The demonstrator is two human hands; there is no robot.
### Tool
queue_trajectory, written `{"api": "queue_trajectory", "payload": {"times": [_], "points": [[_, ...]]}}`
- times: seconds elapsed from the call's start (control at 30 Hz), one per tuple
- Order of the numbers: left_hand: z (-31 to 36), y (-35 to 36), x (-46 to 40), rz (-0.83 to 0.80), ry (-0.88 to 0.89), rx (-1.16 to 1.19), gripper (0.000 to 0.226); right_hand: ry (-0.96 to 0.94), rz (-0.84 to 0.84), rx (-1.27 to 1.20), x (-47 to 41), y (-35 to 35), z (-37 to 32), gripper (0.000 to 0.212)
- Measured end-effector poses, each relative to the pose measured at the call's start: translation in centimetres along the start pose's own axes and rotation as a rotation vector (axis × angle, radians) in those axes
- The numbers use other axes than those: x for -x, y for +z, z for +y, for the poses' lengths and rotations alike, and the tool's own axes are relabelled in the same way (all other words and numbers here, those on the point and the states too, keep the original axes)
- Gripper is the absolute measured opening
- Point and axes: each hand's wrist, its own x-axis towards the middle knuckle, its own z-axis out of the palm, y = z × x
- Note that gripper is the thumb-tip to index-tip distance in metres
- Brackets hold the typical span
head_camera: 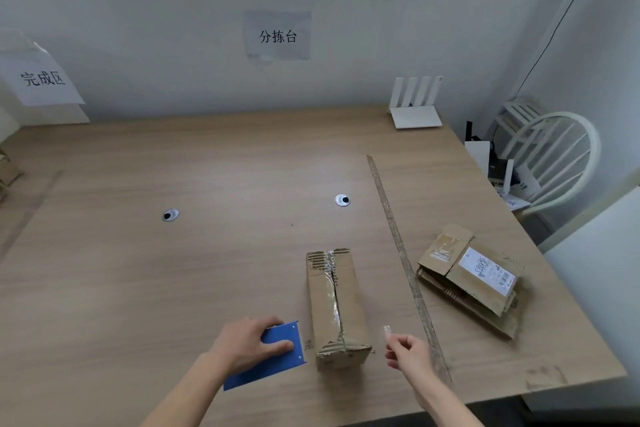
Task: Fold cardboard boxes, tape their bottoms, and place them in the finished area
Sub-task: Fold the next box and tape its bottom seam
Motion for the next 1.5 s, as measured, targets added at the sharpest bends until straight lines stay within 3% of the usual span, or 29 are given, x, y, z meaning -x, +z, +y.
{"api": "queue_trajectory", "payload": {"times": [0.13, 0.33, 0.43, 0.47, 0.53, 0.6, 0.67, 0.73, 0.8, 0.97, 1.13, 1.33, 1.5], "points": [[0.5, 1.6, -0.7, -0.016, -0.034, -0.104, 0.064, 0.021, 0.055, 0.206, 0.0, 0.6, 1.2, 0.022], [1.6, 4.9, -1.4, -0.018, -0.089, -0.164, 0.065, 0.078, 0.006, 0.439, 0.7, 3.0, 2.4, 0.021], [1.5, 5.2, -1.7, -0.018, -0.089, -0.173, 0.067, 0.125, 0.058, 0.564, 0.9, 2.6, 2.1, 0.074], [1.5, 5.2, -1.8, -0.017, -0.079, -0.184, 0.068, 0.099, 0.134, 0.550, 1.2, 2.4, 1.7, 0.081], [1.6, 5.1, -1.8, -0.003, -0.059, -0.194, 0.071, -0.090, 0.259, 0.493, 2.1, 2.9, 1.0, 0.067], [1.8, 5.2, -1.9, -0.005, -0.055, -0.185, 0.071, -0.264, 0.159, 0.492, 3.2, 5.2, 0.1, 0.069], [2.2, 5.3, -1.8, -0.021, -0.062, -0.171, 0.069, -0.258, -0.032, 0.632, 4.2, 8.3, -0.1, 0.102], [2.3, 5.6, -1.6, -0.015, -0.071, -0.162, 0.070, -0.223, -0.063, 0.836, 4.6, 10.4, 0.0, 0.130], [1.8, 5.6, -1.3, 0.010, -0.086, -0.136, 0.071, -0.221, -0.033, 0.930, 4.4, 11.0, -0.5, 0.140], [0.6, 4.9, -0.4, 0.018, -0.106, -0.117, 0.068, -0.268, -0.036, 1.011, 4.0, 10.7, -1.4, 0.140], [1.6, 5.4, -1.2, 0.024, -0.077, -0.252, 0.061, -0.326, 0.041, 1.033, 5.0, 11.3, -1.5, 0.136], [1.4, 8.1, -2.3, 0.006, -0.170, -0.380, 0.053, -0.333, 0.020, 1.054, 4.7, 10.7, -1.6, 0.135], [-1.9, 8.4, -1.3, 0.139, -0.202, -0.208, 0.060, -0.398, -0.002, 1.110, 4.1, 10.0, -0.9, 0.139]]}}
